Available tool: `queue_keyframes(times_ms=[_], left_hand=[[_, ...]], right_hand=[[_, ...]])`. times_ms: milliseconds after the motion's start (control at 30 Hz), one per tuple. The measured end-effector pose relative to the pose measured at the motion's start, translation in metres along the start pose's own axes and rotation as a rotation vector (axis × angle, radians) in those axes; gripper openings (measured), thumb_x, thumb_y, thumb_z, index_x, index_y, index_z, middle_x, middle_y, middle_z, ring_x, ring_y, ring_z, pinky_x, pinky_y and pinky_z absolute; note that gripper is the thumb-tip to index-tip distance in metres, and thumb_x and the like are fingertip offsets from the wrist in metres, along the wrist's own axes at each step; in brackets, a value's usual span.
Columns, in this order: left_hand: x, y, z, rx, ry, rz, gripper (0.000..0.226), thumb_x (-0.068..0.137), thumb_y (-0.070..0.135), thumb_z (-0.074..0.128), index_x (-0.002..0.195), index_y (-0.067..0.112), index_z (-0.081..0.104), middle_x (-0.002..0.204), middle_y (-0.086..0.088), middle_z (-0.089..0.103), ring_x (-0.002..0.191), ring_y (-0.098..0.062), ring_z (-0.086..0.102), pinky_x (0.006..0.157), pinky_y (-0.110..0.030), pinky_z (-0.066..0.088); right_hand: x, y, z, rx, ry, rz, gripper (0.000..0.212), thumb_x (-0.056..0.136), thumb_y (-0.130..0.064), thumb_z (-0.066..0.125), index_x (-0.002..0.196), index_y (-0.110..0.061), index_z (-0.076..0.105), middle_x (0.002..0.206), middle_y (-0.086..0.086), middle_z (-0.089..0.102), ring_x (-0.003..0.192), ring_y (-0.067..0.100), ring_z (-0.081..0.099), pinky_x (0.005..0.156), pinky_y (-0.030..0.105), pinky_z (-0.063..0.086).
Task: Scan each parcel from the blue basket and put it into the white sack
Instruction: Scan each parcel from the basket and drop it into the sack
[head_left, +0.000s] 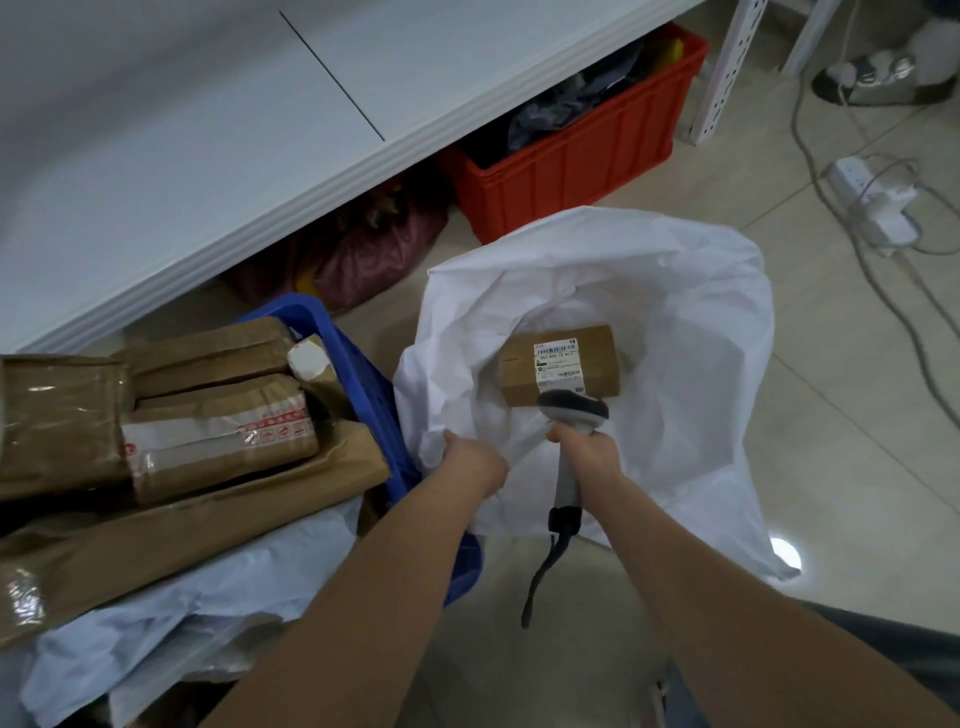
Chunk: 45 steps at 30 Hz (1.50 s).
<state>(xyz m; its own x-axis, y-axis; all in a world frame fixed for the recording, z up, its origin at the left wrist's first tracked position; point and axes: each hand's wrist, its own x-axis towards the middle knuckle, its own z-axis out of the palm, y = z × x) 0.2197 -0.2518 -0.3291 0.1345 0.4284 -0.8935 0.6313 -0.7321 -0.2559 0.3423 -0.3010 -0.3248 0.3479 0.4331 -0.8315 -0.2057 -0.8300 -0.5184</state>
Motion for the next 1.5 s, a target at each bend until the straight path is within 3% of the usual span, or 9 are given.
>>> queue_keyframes(times_ms=[100, 200, 333, 467, 633, 933, 1033, 1167, 1500], left_hand=[[-0.022, -0.004, -0.008, 0.023, -0.044, 0.054, 0.044, 0.103, 0.021, 0.035, 0.142, 0.001, 0.036, 0.144, -0.01, 0.04, 0.134, -0.03, 0.036, 0.109, -0.038, 0.03], [-0.034, -0.015, -0.007, 0.073, 0.129, 0.092, 0.037, 0.097, 0.017, 0.046, 0.132, 0.007, 0.054, 0.135, -0.007, 0.054, 0.124, -0.025, 0.052, 0.082, -0.028, 0.04], [-0.08, -0.035, -0.014, -0.213, 0.323, -0.053, 0.04, 0.099, 0.014, 0.042, 0.138, 0.014, 0.045, 0.139, -0.009, 0.046, 0.125, -0.027, 0.047, 0.095, -0.039, 0.042], [-0.14, -0.06, -0.016, -0.176, 0.535, -0.154, 0.037, 0.095, 0.011, 0.047, 0.132, 0.012, 0.045, 0.133, -0.011, 0.047, 0.12, -0.029, 0.049, 0.08, -0.039, 0.041], [-0.232, -0.086, 0.012, -0.215, 0.701, -0.265, 0.037, 0.091, 0.026, 0.053, 0.126, 0.014, 0.05, 0.126, -0.01, 0.051, 0.117, -0.029, 0.051, 0.084, -0.039, 0.044], [-0.323, -0.146, 0.118, -0.567, 0.94, -0.546, 0.039, 0.094, 0.031, 0.047, 0.131, 0.018, 0.047, 0.131, -0.006, 0.048, 0.118, -0.027, 0.051, 0.081, -0.037, 0.045], [-0.334, -0.167, 0.152, -0.827, 0.955, -0.668, 0.05, 0.091, 0.03, 0.05, 0.138, 0.014, 0.041, 0.136, -0.01, 0.044, 0.122, -0.03, 0.048, 0.089, -0.042, 0.046], [-0.334, -0.193, 0.186, -1.032, 0.881, -0.706, 0.05, 0.092, 0.026, 0.052, 0.137, 0.008, 0.04, 0.135, -0.016, 0.044, 0.12, -0.034, 0.049, 0.09, -0.042, 0.045], [-0.3, -0.213, 0.185, -1.145, 0.883, -0.785, 0.065, 0.087, 0.02, 0.061, 0.142, 0.008, 0.028, 0.139, -0.016, 0.034, 0.127, -0.033, 0.038, 0.094, -0.043, 0.042]], right_hand=[[-0.017, 0.005, 0.007, 0.0, -0.032, 0.005, 0.031, 0.08, -0.023, 0.067, 0.102, -0.007, 0.054, 0.092, 0.012, 0.056, 0.1, 0.033, 0.056, 0.096, 0.048, 0.048], [-0.029, -0.003, 0.007, -0.014, -0.024, -0.072, 0.029, 0.081, -0.023, 0.067, 0.099, -0.006, 0.053, 0.101, 0.015, 0.057, 0.102, 0.034, 0.056, 0.097, 0.047, 0.048], [-0.064, -0.018, 0.004, 0.069, -0.008, -0.199, 0.015, 0.08, -0.017, 0.066, 0.081, -0.004, 0.06, 0.089, 0.016, 0.067, 0.085, 0.03, 0.064, 0.087, 0.045, 0.054], [-0.122, -0.038, 0.005, 0.027, -0.004, -0.308, 0.028, 0.08, -0.02, 0.061, 0.054, -0.01, 0.058, 0.055, 0.006, 0.063, 0.061, 0.026, 0.058, 0.076, 0.039, 0.051], [-0.196, -0.05, 0.018, 0.023, -0.068, -0.458, 0.021, 0.083, -0.023, 0.06, 0.076, -0.003, 0.066, 0.047, 0.002, 0.063, 0.05, 0.02, 0.056, 0.075, 0.038, 0.052], [-0.294, -0.041, 0.079, -0.053, -0.25, -0.583, 0.023, 0.086, -0.022, 0.066, 0.069, -0.007, 0.061, 0.047, 0.005, 0.061, 0.041, 0.014, 0.05, 0.056, 0.03, 0.048], [-0.305, -0.043, 0.105, -0.087, -0.289, -0.583, 0.021, 0.084, -0.022, 0.068, 0.074, -0.005, 0.061, 0.047, 0.003, 0.062, 0.037, 0.011, 0.05, 0.047, 0.024, 0.043], [-0.305, -0.053, 0.139, -0.119, -0.308, -0.607, 0.02, 0.079, -0.027, 0.071, 0.082, -0.009, 0.064, 0.062, 0.005, 0.07, 0.046, 0.013, 0.057, 0.06, 0.029, 0.05], [-0.281, -0.082, 0.171, -0.156, -0.306, -0.548, 0.027, 0.08, -0.024, 0.071, 0.096, -0.005, 0.061, 0.066, 0.007, 0.069, 0.046, 0.015, 0.056, 0.051, 0.026, 0.047]])
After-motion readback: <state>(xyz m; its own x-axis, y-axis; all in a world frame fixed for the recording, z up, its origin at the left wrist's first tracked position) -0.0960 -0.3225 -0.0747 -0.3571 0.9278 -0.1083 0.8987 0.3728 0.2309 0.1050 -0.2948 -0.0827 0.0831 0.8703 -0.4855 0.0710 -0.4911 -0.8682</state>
